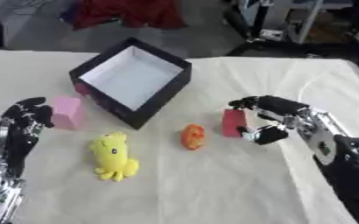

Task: Pick up objects on the table and place them in the box.

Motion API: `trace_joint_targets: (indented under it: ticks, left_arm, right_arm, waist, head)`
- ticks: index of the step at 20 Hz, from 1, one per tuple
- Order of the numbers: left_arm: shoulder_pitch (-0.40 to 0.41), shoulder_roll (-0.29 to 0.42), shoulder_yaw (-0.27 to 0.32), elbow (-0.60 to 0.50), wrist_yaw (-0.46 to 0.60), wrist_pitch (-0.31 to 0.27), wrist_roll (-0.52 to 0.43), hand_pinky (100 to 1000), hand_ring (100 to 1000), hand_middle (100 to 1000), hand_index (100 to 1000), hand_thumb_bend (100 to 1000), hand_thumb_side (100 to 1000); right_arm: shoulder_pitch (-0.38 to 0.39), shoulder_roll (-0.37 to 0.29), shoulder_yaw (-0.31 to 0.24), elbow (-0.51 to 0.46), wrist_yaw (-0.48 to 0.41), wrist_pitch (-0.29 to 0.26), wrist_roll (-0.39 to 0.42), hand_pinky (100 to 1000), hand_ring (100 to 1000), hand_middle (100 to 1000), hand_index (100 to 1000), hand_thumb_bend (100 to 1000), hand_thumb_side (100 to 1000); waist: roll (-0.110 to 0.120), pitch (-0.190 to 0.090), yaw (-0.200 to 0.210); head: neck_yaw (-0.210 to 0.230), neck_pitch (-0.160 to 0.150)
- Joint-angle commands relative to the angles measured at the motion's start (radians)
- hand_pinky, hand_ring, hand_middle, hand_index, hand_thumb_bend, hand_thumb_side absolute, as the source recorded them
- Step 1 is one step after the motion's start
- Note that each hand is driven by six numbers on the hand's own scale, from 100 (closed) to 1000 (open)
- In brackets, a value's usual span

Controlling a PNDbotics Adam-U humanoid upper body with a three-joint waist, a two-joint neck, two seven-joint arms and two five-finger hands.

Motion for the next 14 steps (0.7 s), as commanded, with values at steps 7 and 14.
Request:
trace_joint_targets:
  ticks: [7, 14]
  left_arm:
    - [-0.018, 0.002, -0.001, -0.016, 0.002, -0.002, -0.003, 667, 439, 493, 724, 883, 694]
    - [-0.018, 0.001, -0.001, -0.015, 0.003, -0.002, -0.004, 667, 440, 493, 724, 882, 694]
  right_arm:
    - [-0.022, 0.002, -0.019, 0.022, 0.04, 0.014, -0.032, 862, 812, 650, 1000, 100, 230]
    - [-0.022, 0.005, -0.027, 0.014, 0.046, 0.036, -0.189, 825, 728, 445, 945, 100, 206]
  waist:
    - [0.015, -0.022, 0.001]
    - [0.015, -0.022, 0.002]
  head:
    - [-0.006, -0.002]
    - [-0.007, -0.002]
